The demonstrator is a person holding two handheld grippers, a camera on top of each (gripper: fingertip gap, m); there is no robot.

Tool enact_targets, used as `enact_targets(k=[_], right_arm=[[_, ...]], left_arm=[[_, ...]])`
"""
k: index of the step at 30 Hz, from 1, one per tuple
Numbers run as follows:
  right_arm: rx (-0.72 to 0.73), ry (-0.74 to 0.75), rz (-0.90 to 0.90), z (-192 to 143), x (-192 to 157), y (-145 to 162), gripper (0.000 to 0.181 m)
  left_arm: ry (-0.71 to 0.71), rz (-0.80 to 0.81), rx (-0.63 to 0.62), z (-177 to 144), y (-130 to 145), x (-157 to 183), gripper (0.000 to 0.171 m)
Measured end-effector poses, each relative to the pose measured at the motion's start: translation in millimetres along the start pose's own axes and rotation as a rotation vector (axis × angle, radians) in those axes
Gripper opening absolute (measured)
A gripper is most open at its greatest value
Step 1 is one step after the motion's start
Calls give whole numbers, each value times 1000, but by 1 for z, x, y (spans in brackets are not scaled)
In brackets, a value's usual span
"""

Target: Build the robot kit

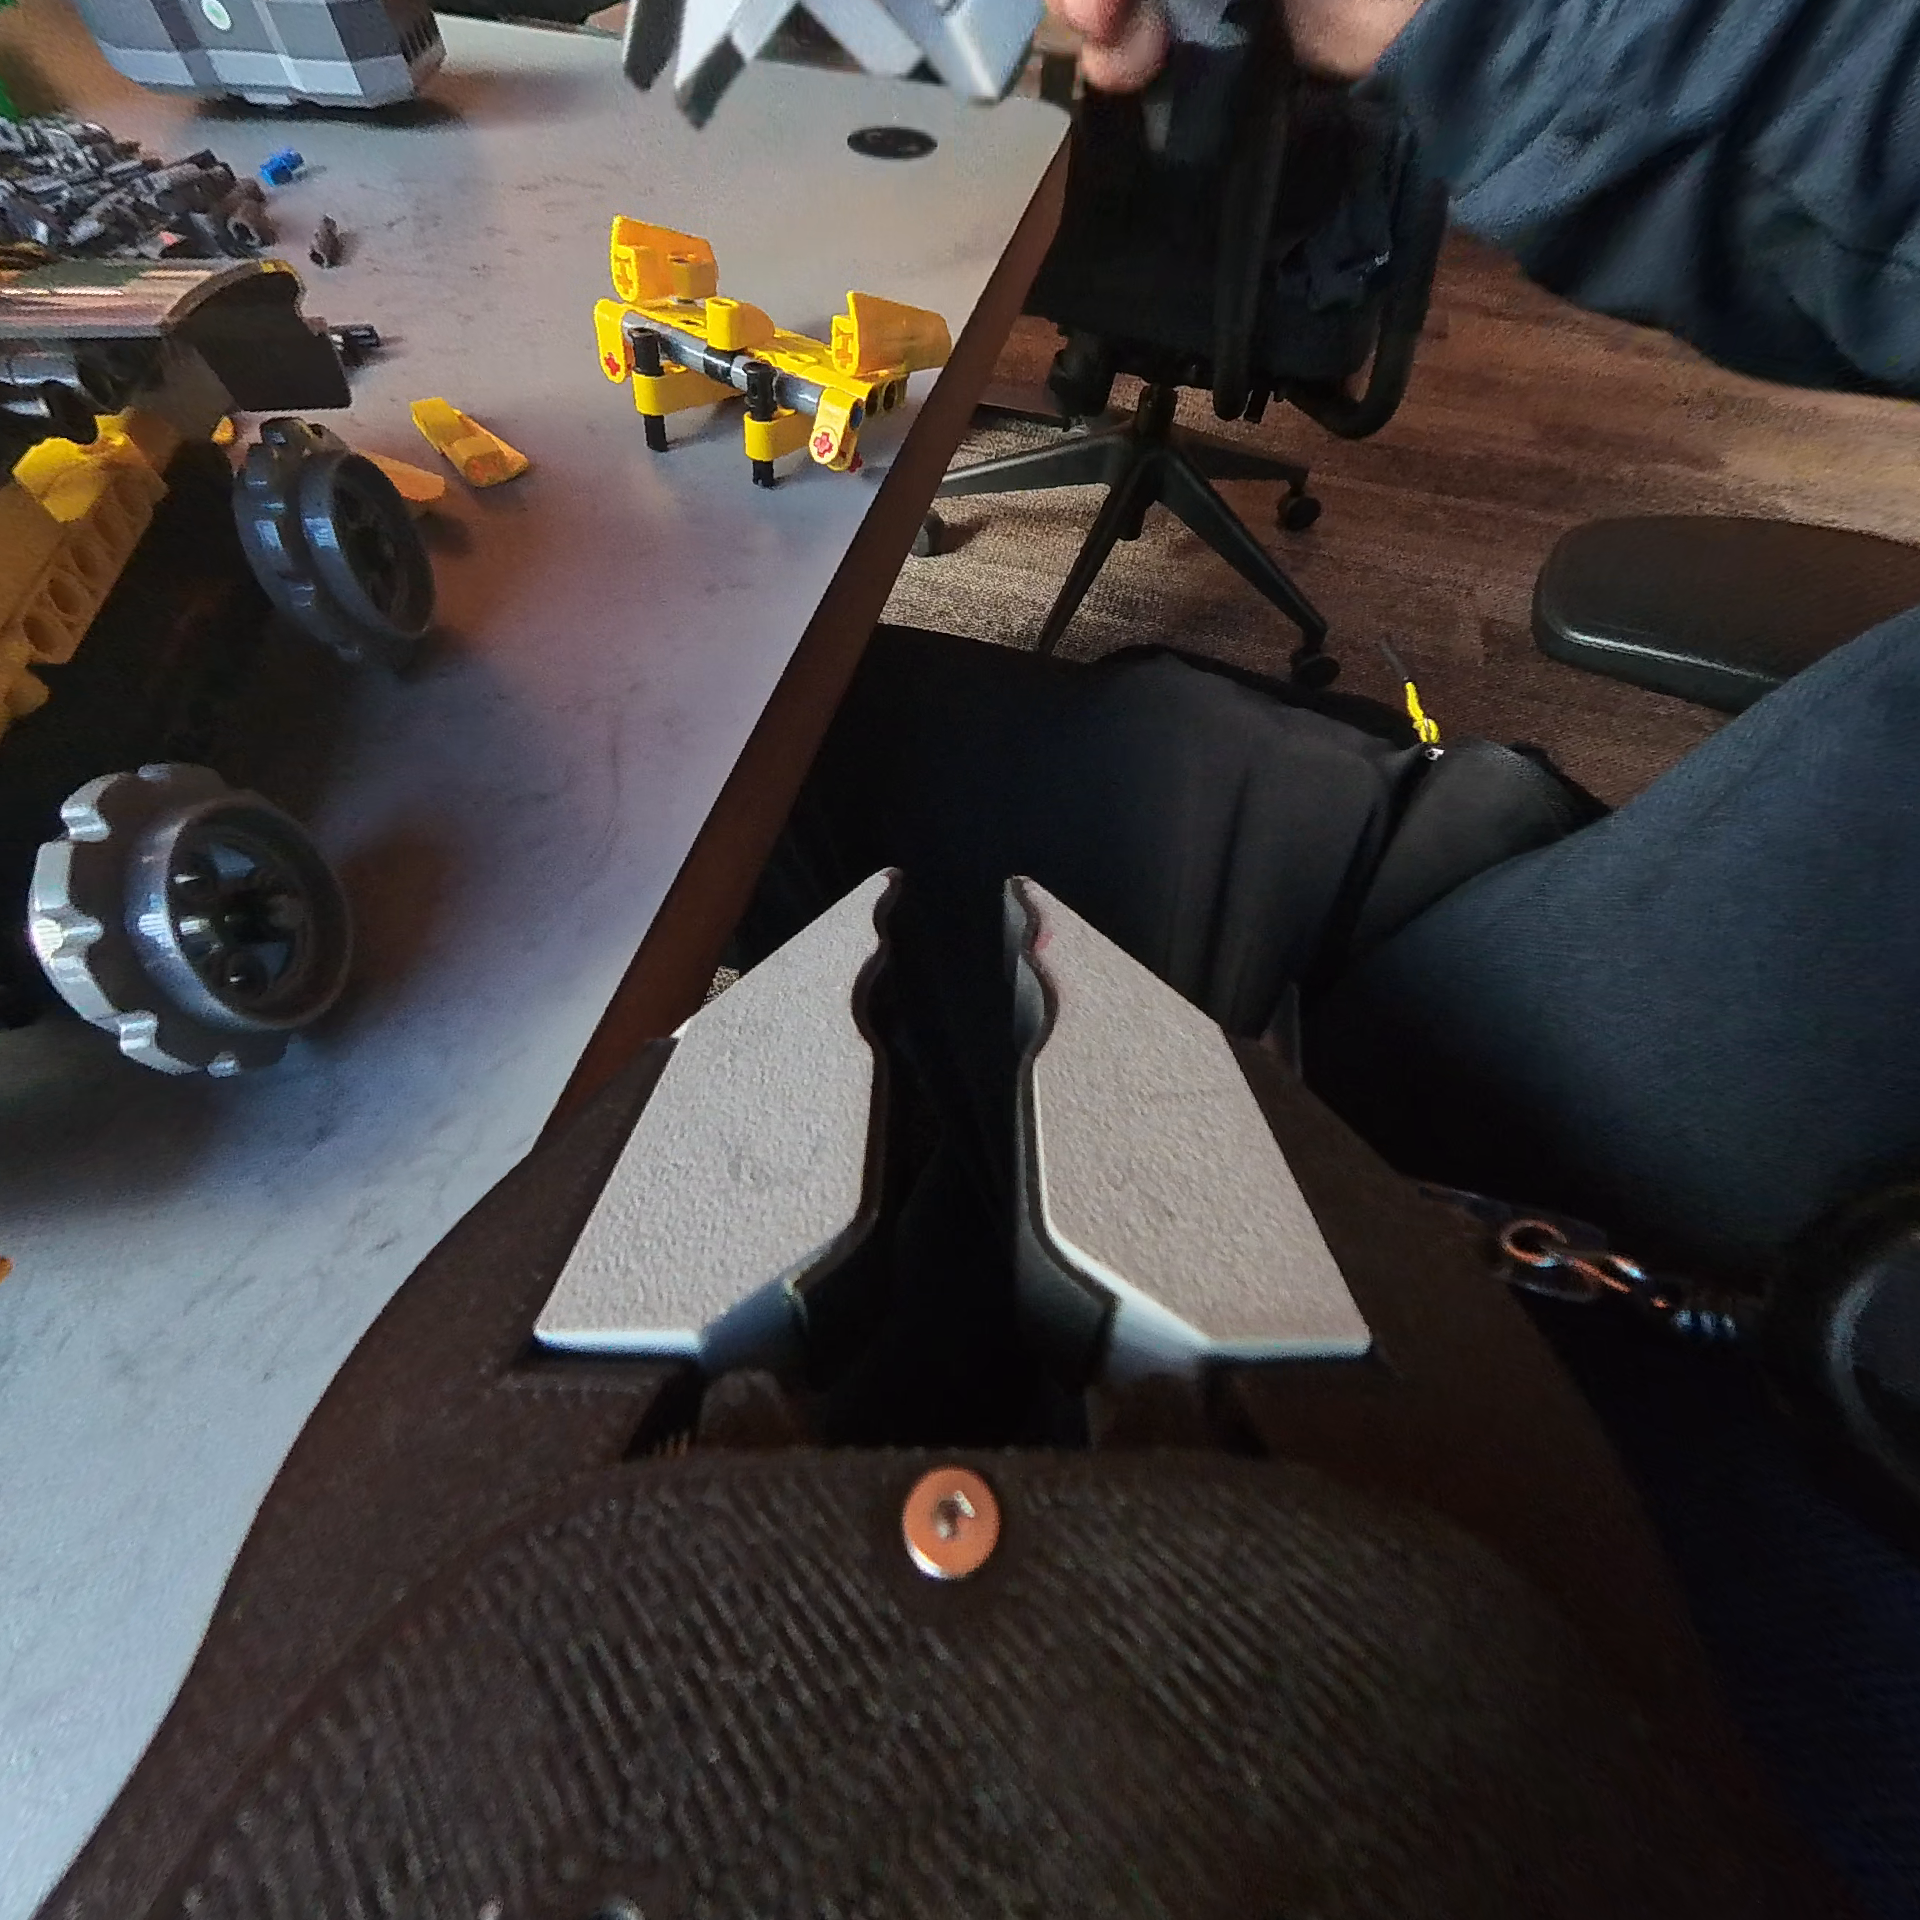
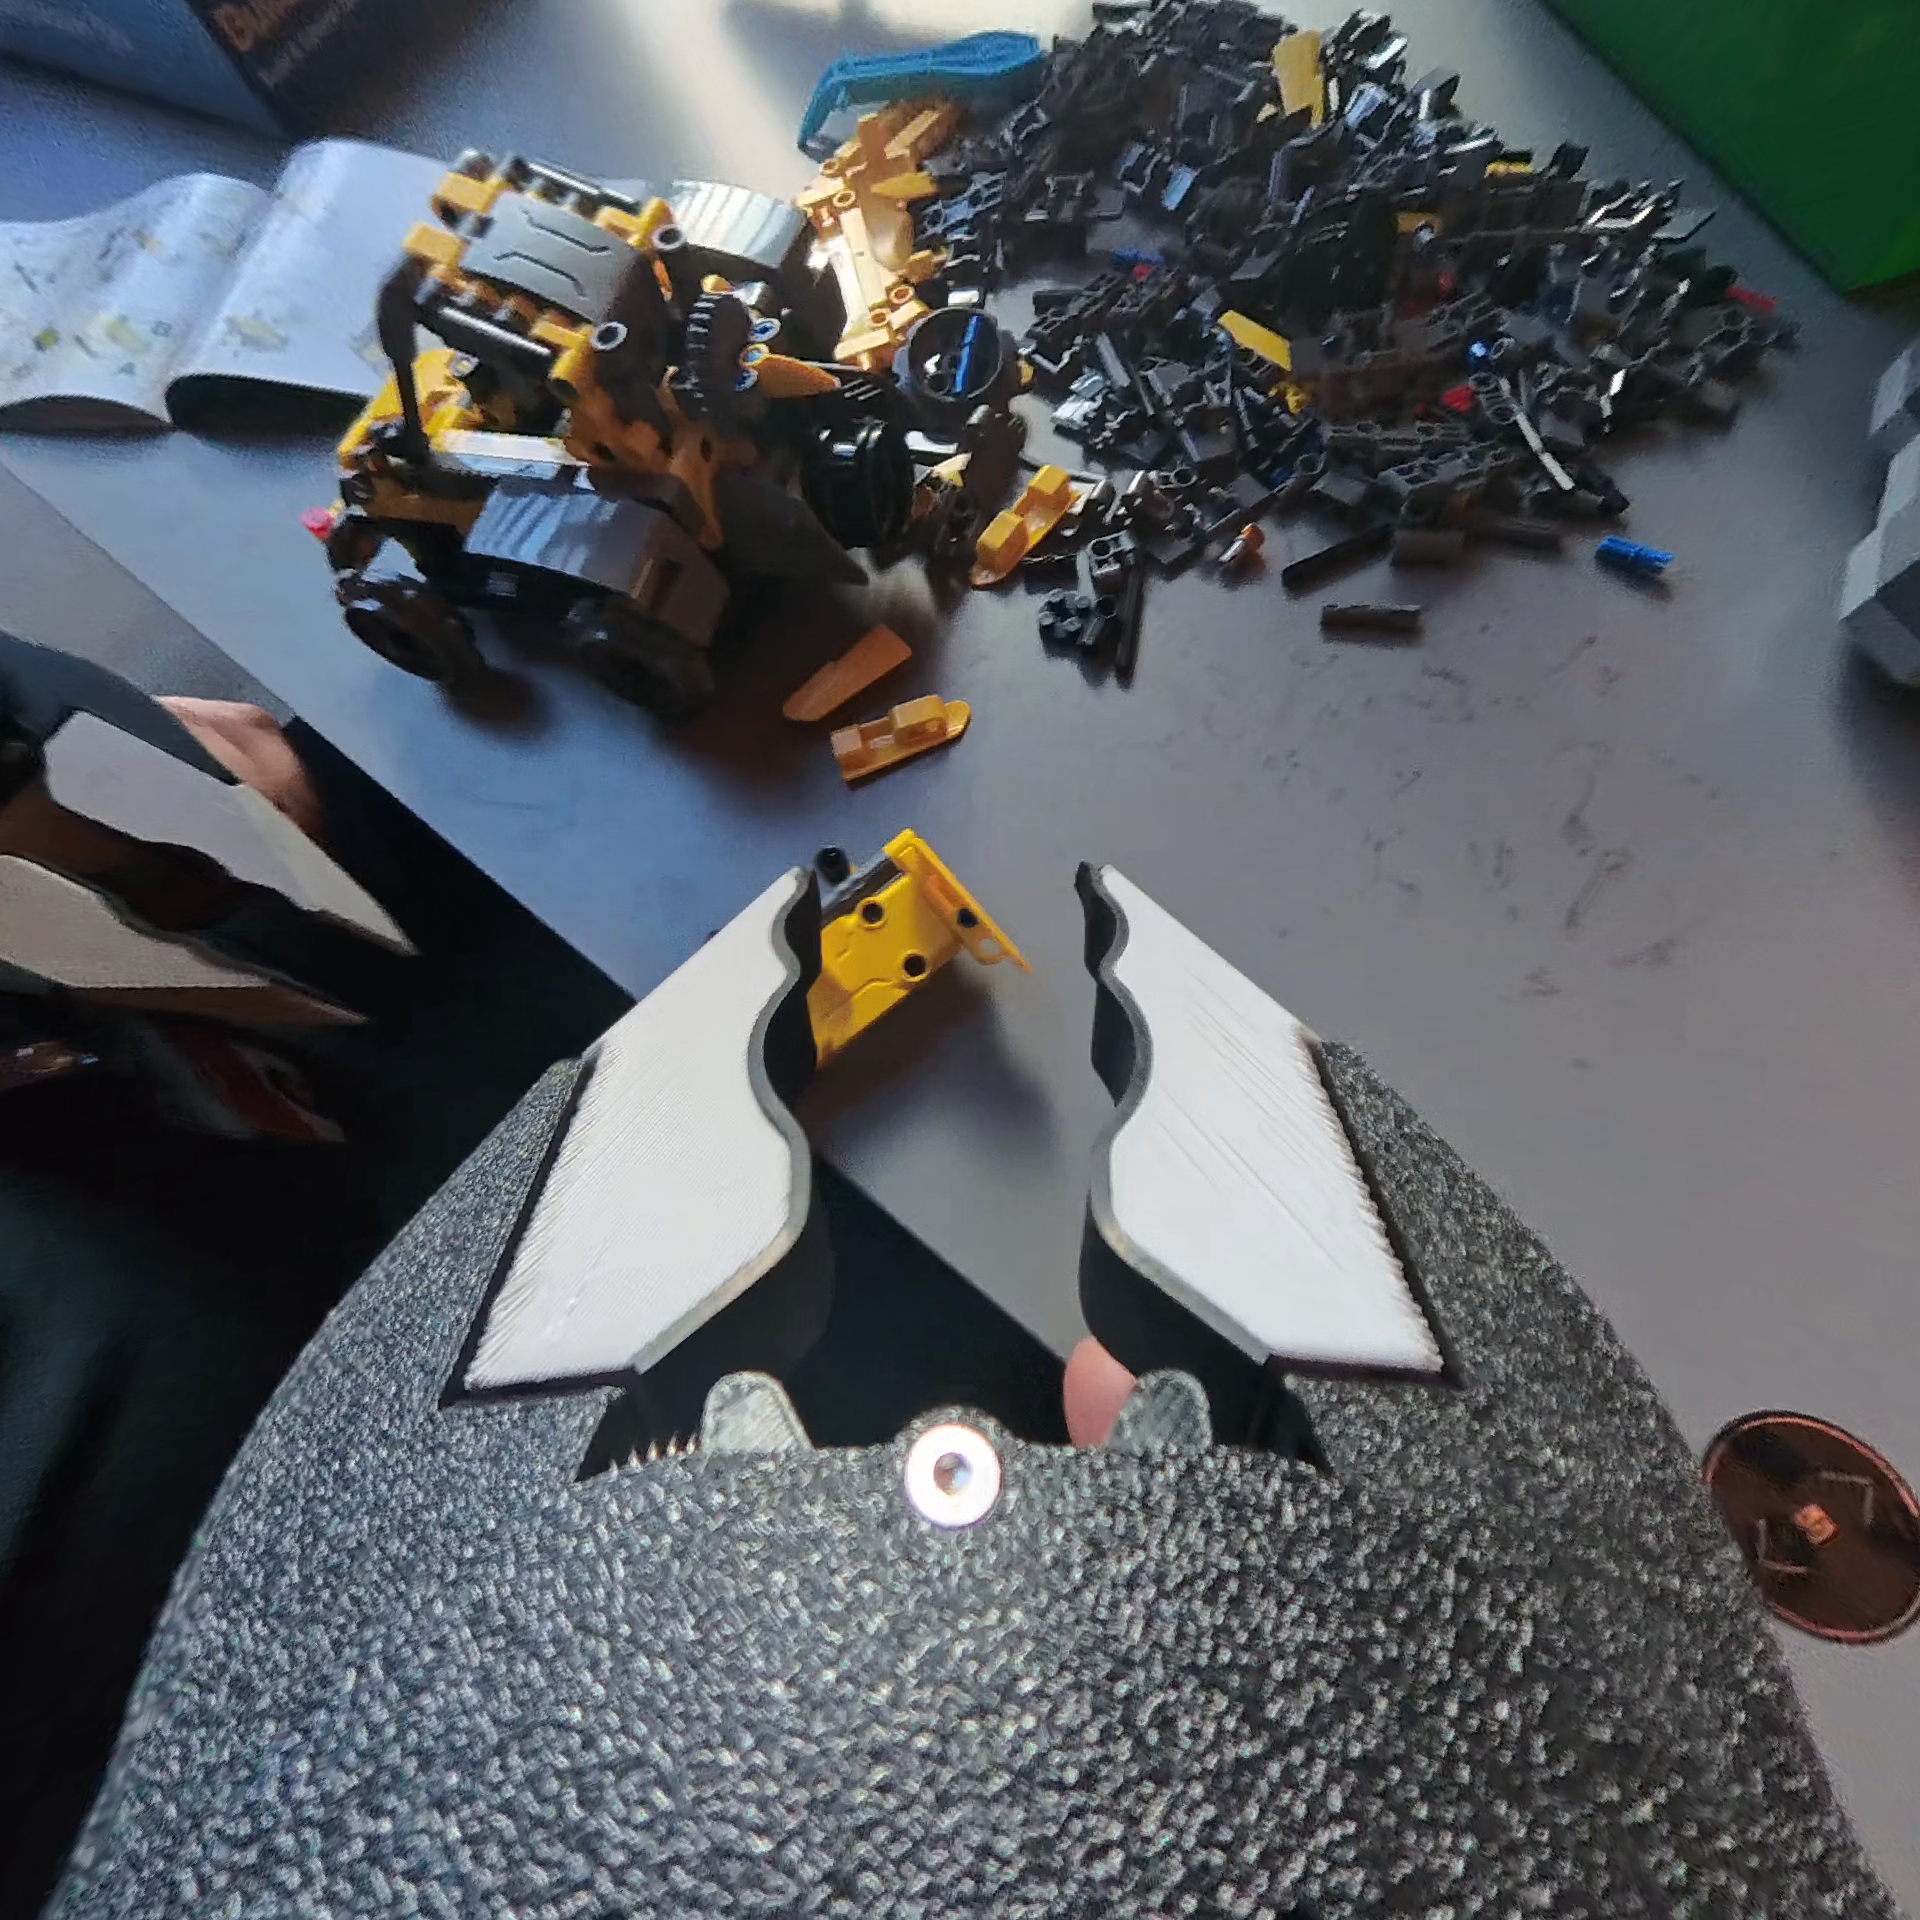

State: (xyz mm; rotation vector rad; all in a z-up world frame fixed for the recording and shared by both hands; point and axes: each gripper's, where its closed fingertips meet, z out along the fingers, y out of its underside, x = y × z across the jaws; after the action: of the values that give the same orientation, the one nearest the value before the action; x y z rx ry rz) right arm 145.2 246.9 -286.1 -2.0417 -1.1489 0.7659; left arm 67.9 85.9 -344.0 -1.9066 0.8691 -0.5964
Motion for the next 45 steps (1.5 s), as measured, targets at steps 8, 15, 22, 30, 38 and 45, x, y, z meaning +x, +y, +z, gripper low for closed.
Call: enact_targets(k=[8, 15, 22, 30, 38, 45], right_arm=[[-202, 35, 116, -3, -26, 28, 47], [-203, 33, 245, 16, -33, 32, 63], [-268, 30, 178, 36, -31, 33, 56], [-333, 23, 101, 42, -17, 24, 56], [-313, -34, 281, 36, -10, 20, 56], [-344, -51, 345, 39, -13, 17, 56]], left_arm=[[-5, 0, 1, -1, 0, 0, 15], [-6, 3, 0, -1, 0, 0, 15], [-14, 8, -2, -2, 0, -2, 15], [-12, 7, -8, -2, 2, -2, 15], [-6, -7, -22, -2, 5, -2, 15], [0, -16, -27, -1, 5, -3, 15]])
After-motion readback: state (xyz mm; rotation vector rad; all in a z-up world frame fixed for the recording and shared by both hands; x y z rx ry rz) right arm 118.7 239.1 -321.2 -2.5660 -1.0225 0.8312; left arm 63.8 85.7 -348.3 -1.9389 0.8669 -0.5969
